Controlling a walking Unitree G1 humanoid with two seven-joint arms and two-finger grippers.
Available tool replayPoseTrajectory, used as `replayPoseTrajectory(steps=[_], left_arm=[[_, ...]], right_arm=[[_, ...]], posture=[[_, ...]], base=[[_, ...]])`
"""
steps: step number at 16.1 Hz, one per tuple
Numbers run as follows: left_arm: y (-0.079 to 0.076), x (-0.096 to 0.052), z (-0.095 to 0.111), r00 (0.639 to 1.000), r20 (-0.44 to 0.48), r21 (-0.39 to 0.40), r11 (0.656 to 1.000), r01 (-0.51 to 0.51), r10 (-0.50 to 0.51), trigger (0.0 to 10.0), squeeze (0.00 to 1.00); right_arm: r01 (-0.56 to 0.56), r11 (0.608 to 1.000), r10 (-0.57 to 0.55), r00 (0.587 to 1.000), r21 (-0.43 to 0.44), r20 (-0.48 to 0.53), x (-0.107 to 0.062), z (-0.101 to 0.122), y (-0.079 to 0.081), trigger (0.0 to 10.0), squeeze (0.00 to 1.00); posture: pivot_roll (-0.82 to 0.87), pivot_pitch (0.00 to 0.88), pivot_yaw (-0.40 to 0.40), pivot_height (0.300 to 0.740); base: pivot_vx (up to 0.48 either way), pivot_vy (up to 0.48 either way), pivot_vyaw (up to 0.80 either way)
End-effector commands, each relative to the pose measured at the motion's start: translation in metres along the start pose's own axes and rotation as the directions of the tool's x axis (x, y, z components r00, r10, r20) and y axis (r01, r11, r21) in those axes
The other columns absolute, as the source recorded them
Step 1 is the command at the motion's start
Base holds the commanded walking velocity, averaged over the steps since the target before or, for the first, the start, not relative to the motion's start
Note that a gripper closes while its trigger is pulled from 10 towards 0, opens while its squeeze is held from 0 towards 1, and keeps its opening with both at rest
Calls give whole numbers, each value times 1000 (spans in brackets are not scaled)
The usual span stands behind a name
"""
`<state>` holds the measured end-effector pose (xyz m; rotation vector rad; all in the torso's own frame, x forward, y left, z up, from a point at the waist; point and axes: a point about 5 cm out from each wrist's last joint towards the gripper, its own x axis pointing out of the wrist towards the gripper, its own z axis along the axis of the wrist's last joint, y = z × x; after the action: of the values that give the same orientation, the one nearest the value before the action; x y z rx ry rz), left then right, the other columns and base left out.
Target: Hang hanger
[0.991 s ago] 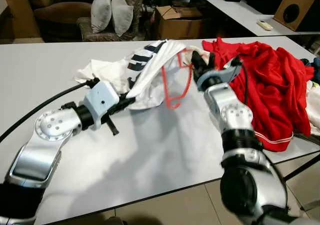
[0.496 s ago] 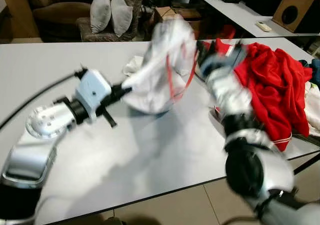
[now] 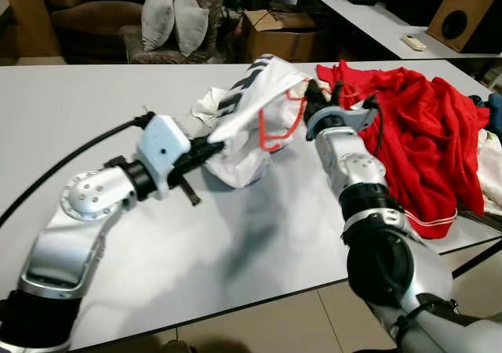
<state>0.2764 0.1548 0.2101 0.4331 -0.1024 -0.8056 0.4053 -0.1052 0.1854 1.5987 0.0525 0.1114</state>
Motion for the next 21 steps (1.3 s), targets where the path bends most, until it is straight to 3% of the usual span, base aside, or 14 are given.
replayPoseTrajectory(steps=[1,5,7,10,14,17,19,21], left_arm=[[-4,3,9,999,36,24,999,34,-35,0,0],[-8,1,4,998,10,45,997,63,-64,0,0],[-11,1,10,995,65,29,996,80,-82,0,0],[-19,13,25,979,164,-17,992,126,-121,0,0],[-20,23,25,981,158,-28,992,122,-116,0,0],[-24,33,21,983,133,-24,991,133,-129,0,0],[-25,39,23,982,143,-22,991,129,-124,0,0],[-16,43,24,987,145,-3,997,76,-75,0,0]], right_arm=[[-26,999,25,999,40,32,3,6,10,10000,0],[-54,989,50,998,134,38,7,2,18,10000,0],[-38,995,35,999,96,34,8,1,17,10000,0],[-14,1000,13,1000,24,9,9,-9,17,10000,0],[-6,1000,6,1000,23,-3,11,-19,20,10000,0],[15,995,-25,995,-99,-98,10,-38,19,10000,0],[1,994,-19,987,-109,-160,9,-45,20,10000,0],[-36,985,-8,966,-166,-260,5,-55,20,10000,0]], posture=[[38,0,-123,740],[37,0,-125,740],[39,0,-127,740],[41,0,-123,740],[41,0,-118,740],[33,0,-114,740],[26,0,-106,740],[12,0,-96,740]], base=[[0,0,0],[0,0,0],[0,0,0],[0,0,0],[0,0,0],[0,0,0],[0,0,0],[0,0,0]])
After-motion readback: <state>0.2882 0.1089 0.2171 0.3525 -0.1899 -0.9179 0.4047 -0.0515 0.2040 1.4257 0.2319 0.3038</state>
